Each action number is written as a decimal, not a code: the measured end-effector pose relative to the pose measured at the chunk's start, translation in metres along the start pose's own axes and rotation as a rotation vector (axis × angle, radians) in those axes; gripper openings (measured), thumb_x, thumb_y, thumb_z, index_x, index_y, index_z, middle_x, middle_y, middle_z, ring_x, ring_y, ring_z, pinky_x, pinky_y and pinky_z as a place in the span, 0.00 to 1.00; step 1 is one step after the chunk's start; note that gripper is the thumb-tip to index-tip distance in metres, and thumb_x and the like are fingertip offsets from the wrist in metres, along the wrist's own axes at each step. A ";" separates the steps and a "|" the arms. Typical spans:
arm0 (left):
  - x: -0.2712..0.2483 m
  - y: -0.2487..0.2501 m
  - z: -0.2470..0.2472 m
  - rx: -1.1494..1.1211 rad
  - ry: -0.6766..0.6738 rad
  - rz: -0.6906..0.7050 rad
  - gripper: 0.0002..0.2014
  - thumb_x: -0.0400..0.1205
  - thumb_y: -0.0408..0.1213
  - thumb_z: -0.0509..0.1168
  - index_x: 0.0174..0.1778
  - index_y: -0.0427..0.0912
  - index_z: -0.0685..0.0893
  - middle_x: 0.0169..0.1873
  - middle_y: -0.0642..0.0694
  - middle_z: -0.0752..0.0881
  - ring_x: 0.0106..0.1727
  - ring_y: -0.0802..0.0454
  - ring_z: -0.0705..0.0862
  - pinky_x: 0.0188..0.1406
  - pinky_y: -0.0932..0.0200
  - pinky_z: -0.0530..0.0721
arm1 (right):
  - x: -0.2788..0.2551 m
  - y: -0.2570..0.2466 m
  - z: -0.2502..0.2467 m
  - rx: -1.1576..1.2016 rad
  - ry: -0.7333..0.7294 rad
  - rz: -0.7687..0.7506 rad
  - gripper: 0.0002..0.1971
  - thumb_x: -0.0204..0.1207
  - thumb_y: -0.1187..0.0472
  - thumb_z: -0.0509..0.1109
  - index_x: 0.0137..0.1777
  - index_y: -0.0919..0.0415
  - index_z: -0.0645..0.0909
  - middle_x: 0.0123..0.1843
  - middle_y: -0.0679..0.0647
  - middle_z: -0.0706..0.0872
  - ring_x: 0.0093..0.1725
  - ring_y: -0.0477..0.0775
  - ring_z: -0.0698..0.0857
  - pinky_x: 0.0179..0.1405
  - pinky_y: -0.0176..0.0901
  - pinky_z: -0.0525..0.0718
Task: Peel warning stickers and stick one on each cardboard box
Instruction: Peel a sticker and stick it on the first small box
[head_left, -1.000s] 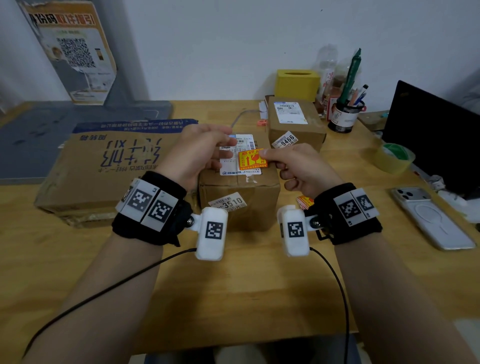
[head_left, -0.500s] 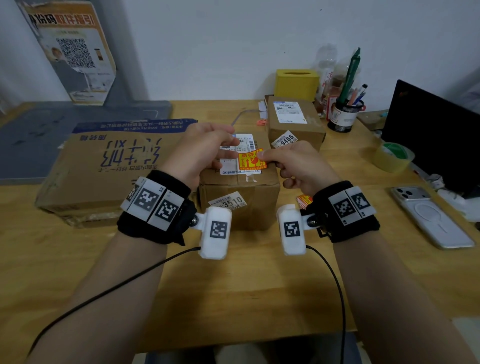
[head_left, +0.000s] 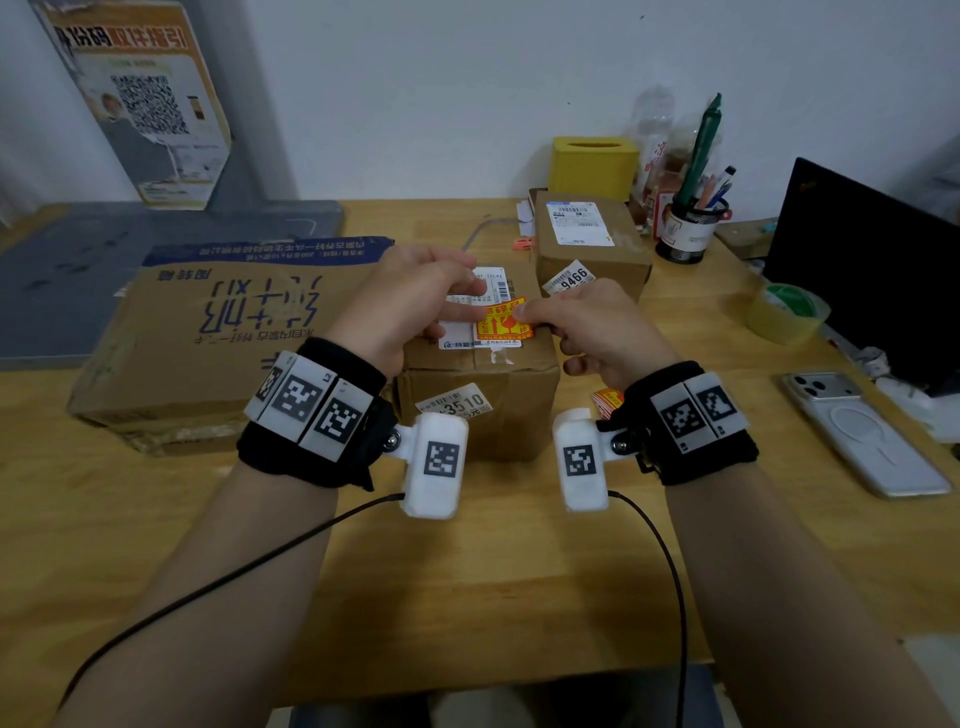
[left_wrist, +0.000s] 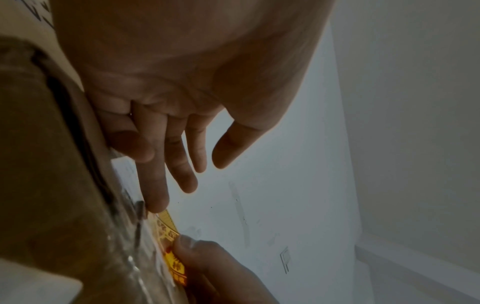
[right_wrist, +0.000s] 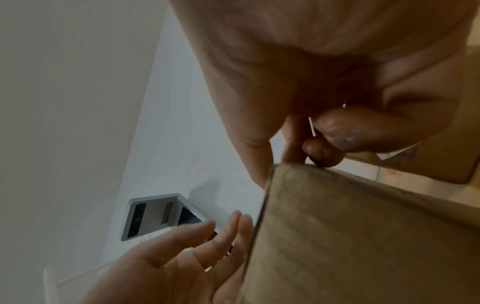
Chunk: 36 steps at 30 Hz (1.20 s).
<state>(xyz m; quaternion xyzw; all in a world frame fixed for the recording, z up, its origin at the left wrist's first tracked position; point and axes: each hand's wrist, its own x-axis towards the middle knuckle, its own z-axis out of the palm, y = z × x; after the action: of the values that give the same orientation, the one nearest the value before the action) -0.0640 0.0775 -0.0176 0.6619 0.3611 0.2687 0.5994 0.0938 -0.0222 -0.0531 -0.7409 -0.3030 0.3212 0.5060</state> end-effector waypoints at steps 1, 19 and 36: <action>0.000 0.000 0.000 0.003 -0.004 -0.004 0.10 0.85 0.34 0.64 0.60 0.44 0.86 0.51 0.46 0.93 0.45 0.50 0.95 0.35 0.58 0.77 | 0.000 0.000 0.000 -0.010 0.001 -0.005 0.10 0.73 0.55 0.83 0.42 0.61 0.89 0.28 0.49 0.74 0.24 0.46 0.68 0.19 0.36 0.68; 0.002 -0.003 0.000 -0.052 0.035 -0.003 0.07 0.85 0.34 0.63 0.53 0.45 0.86 0.49 0.44 0.93 0.46 0.49 0.93 0.30 0.61 0.76 | -0.009 -0.010 -0.006 -0.268 -0.019 -0.335 0.21 0.90 0.42 0.57 0.60 0.49 0.91 0.52 0.45 0.93 0.58 0.40 0.87 0.60 0.59 0.89; 0.016 -0.001 0.004 0.095 0.075 -0.054 0.12 0.85 0.39 0.64 0.61 0.41 0.83 0.45 0.46 0.89 0.42 0.50 0.84 0.28 0.61 0.75 | 0.006 -0.007 0.002 -0.568 -0.221 -0.285 0.17 0.92 0.42 0.49 0.70 0.25 0.76 0.94 0.49 0.48 0.92 0.58 0.50 0.89 0.60 0.43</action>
<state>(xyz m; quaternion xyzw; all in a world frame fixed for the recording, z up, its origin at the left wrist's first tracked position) -0.0513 0.0883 -0.0203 0.6691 0.4135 0.2597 0.5602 0.0949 -0.0145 -0.0478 -0.7631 -0.5341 0.2284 0.2832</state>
